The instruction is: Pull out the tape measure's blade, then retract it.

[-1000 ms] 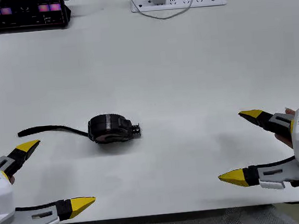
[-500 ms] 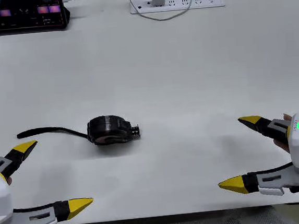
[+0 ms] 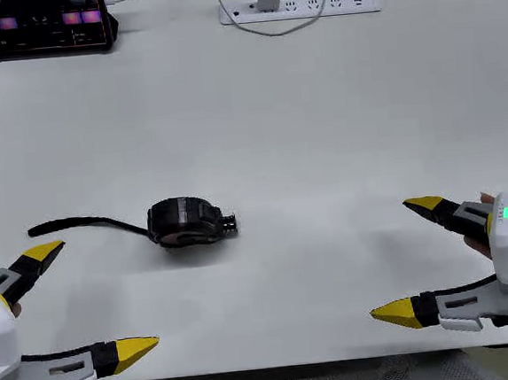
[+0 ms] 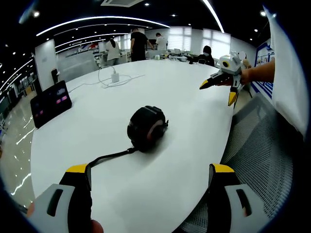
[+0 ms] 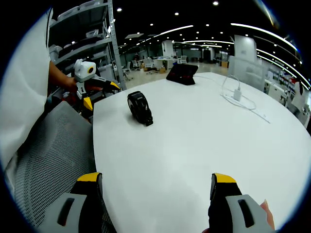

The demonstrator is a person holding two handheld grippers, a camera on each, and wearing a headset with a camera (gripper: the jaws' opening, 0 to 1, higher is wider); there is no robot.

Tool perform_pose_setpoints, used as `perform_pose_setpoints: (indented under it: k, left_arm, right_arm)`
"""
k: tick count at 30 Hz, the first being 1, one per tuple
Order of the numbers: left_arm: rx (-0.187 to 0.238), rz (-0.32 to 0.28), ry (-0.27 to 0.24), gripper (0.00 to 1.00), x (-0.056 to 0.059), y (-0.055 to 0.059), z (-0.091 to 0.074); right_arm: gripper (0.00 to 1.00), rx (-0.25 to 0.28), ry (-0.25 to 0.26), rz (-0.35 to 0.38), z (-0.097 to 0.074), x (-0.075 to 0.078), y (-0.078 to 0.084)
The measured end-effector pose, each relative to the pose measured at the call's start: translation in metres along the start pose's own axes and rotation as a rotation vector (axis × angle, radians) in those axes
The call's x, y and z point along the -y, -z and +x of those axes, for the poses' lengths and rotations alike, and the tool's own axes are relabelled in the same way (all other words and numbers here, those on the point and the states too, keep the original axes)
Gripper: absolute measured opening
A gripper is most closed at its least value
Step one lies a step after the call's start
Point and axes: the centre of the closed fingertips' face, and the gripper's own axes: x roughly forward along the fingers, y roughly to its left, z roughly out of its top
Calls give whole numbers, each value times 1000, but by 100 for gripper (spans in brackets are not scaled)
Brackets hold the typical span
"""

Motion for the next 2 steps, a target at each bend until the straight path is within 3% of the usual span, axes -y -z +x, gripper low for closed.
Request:
perform_pose_setpoints:
  k: [2]
  left_arm:
    - [0,-1,2,99,0,0,0]
  right_arm:
    - [91,-1,-1,0,0,0,0]
